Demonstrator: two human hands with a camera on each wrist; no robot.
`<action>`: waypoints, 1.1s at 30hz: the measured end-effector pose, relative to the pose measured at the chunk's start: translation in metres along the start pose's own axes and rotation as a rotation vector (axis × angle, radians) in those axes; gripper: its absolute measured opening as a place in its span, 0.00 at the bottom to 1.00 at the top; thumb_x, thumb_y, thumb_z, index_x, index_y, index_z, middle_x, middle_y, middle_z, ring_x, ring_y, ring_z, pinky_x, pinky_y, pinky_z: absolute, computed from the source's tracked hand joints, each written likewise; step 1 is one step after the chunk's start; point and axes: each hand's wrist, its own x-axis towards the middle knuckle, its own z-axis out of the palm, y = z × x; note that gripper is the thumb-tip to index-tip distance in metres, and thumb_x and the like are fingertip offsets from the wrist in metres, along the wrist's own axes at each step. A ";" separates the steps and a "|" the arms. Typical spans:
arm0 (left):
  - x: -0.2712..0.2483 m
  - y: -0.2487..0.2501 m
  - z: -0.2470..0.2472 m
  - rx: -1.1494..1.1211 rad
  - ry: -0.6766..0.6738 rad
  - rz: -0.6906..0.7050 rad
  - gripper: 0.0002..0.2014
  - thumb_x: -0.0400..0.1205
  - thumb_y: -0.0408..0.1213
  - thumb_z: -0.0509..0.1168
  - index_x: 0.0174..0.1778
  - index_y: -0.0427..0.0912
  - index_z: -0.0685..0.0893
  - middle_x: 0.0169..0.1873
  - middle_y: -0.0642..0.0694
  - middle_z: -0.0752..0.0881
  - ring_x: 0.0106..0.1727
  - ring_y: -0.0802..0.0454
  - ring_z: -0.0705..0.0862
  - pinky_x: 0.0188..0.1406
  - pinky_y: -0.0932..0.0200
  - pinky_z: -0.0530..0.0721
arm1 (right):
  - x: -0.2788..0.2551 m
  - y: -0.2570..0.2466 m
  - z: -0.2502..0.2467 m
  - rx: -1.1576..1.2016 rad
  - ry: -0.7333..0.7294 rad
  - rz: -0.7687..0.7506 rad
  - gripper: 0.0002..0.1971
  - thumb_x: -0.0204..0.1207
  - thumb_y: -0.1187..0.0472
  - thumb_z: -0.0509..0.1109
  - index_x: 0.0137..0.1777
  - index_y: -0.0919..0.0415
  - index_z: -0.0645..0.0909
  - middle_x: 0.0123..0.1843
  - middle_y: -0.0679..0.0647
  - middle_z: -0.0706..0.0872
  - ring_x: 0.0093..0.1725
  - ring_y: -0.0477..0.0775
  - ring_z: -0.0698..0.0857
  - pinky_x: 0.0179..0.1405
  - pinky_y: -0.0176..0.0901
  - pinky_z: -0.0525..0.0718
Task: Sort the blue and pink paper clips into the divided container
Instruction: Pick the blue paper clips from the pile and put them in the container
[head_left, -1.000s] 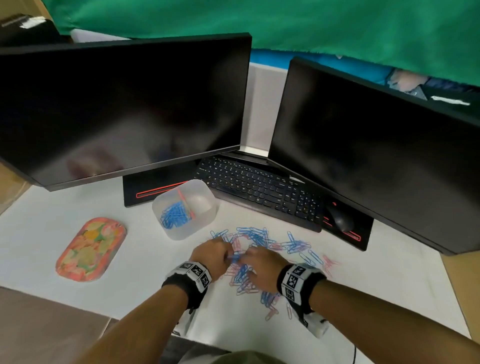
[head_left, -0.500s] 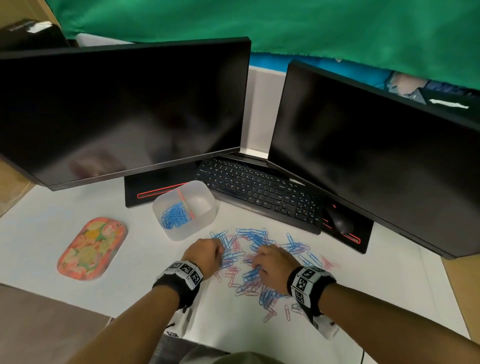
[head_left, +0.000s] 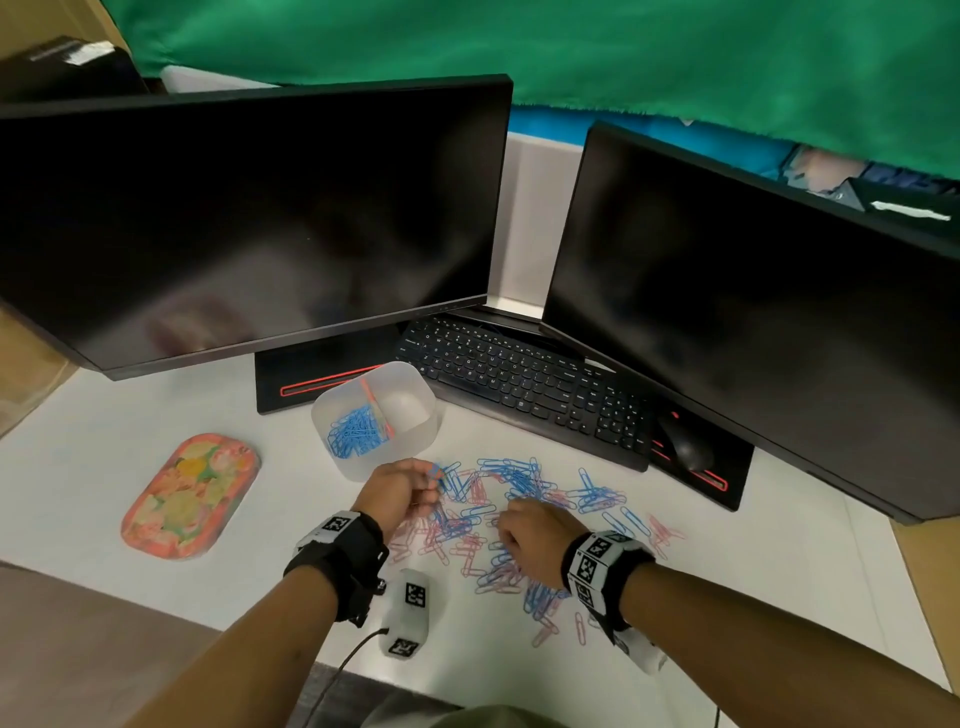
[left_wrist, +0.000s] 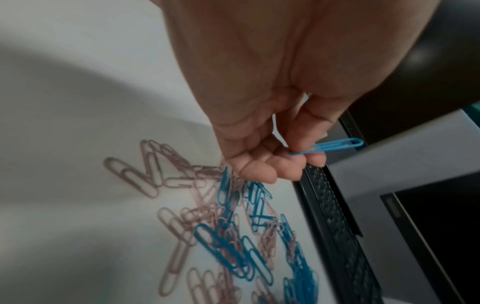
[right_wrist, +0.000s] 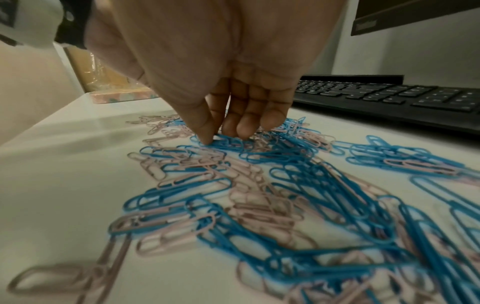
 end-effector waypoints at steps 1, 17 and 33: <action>0.001 0.001 0.000 -0.045 -0.004 -0.018 0.13 0.78 0.19 0.51 0.40 0.33 0.81 0.31 0.38 0.78 0.32 0.45 0.78 0.29 0.60 0.81 | -0.001 -0.001 -0.002 0.016 0.001 0.001 0.08 0.75 0.68 0.59 0.39 0.55 0.76 0.42 0.49 0.77 0.46 0.52 0.76 0.45 0.42 0.76; 0.011 0.002 0.014 -0.215 -0.033 -0.071 0.15 0.84 0.37 0.53 0.31 0.41 0.74 0.23 0.45 0.75 0.20 0.50 0.74 0.28 0.57 0.72 | 0.011 0.001 -0.031 1.546 0.074 0.560 0.13 0.79 0.75 0.55 0.53 0.67 0.81 0.40 0.65 0.83 0.39 0.65 0.89 0.40 0.54 0.90; 0.011 -0.024 0.015 0.494 -0.037 0.047 0.04 0.77 0.30 0.66 0.38 0.40 0.84 0.27 0.46 0.78 0.26 0.53 0.75 0.30 0.63 0.76 | 0.014 0.004 -0.027 1.179 -0.013 0.622 0.09 0.77 0.63 0.63 0.35 0.60 0.72 0.29 0.56 0.74 0.23 0.53 0.72 0.24 0.39 0.68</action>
